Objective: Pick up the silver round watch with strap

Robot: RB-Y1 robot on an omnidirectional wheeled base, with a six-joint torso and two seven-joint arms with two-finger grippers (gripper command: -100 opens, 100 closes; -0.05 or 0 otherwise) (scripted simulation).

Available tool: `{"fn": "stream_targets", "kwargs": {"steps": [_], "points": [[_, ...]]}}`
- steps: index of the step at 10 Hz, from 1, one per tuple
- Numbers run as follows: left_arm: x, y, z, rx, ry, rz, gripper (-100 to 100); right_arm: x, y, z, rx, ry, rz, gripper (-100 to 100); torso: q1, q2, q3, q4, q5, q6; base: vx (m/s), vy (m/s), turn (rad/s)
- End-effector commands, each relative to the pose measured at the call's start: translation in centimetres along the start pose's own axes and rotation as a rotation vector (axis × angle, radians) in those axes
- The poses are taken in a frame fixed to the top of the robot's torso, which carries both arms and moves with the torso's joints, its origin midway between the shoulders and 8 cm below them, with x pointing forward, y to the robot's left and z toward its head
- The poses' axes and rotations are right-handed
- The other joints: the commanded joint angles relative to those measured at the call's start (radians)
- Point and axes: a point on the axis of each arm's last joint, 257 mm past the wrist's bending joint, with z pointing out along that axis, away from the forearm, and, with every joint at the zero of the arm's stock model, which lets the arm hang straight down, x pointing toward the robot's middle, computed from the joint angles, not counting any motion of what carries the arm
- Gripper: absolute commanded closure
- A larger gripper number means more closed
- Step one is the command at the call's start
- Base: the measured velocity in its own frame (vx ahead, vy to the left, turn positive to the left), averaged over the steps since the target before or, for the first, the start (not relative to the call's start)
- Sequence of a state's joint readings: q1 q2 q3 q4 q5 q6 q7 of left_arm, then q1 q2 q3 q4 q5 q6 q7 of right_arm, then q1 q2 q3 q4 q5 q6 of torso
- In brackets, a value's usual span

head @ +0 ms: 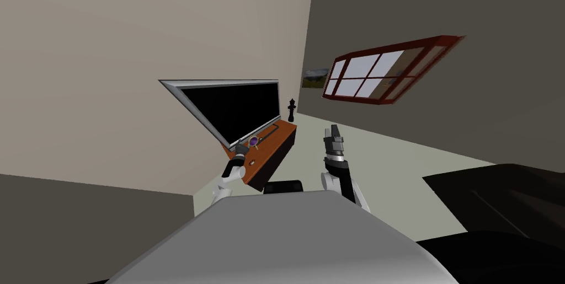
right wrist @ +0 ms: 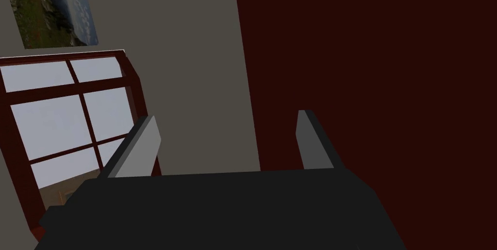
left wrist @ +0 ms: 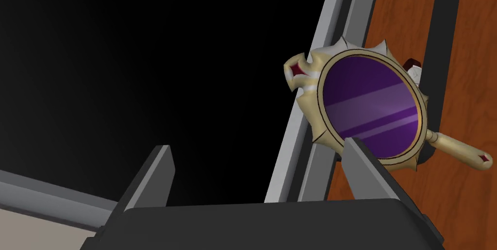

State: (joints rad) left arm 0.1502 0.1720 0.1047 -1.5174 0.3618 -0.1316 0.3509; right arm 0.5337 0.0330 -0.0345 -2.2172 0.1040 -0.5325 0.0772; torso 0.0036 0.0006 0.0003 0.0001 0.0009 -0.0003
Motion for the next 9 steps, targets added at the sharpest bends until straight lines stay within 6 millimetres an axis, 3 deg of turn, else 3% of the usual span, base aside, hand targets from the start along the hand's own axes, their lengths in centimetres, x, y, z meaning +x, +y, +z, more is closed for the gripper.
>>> {"fn": "stream_targets", "kwargs": {"steps": [1,3,4,9], "points": [[-1.0,2.1,0.3,-0.050,-0.036,-0.085,-100,0.0,0.0,0.0,0.000,0.000,0.000,0,0.000,0.000,0.000,0.000,0.000,0.000,-0.046,0.077,-0.282],[-2.9,4.8,0.2,-0.106,-0.084,-0.137,-100,0.0,0.0,0.0,0.000,0.000,0.000,0,0.001,0.000,0.000,0.000,0.000,-0.001,-0.034,0.051,-0.104],[-3.1,4.9,0.1,-0.109,-0.087,-0.136,-100,0.0,0.0,0.0,0.000,0.000,0.000,0,0.000,0.000,0.000,0.000,0.000,0.000,-0.023,0.036,-0.080],[-6.5,9.9,-0.1,-0.216,-0.194,-0.286,-100,0.0,0.0,0.0,0.000,0.000,0.000,0,0.001,0.000,0.000,0.000,0.000,0.000,-0.032,0.050,-0.147]]}}
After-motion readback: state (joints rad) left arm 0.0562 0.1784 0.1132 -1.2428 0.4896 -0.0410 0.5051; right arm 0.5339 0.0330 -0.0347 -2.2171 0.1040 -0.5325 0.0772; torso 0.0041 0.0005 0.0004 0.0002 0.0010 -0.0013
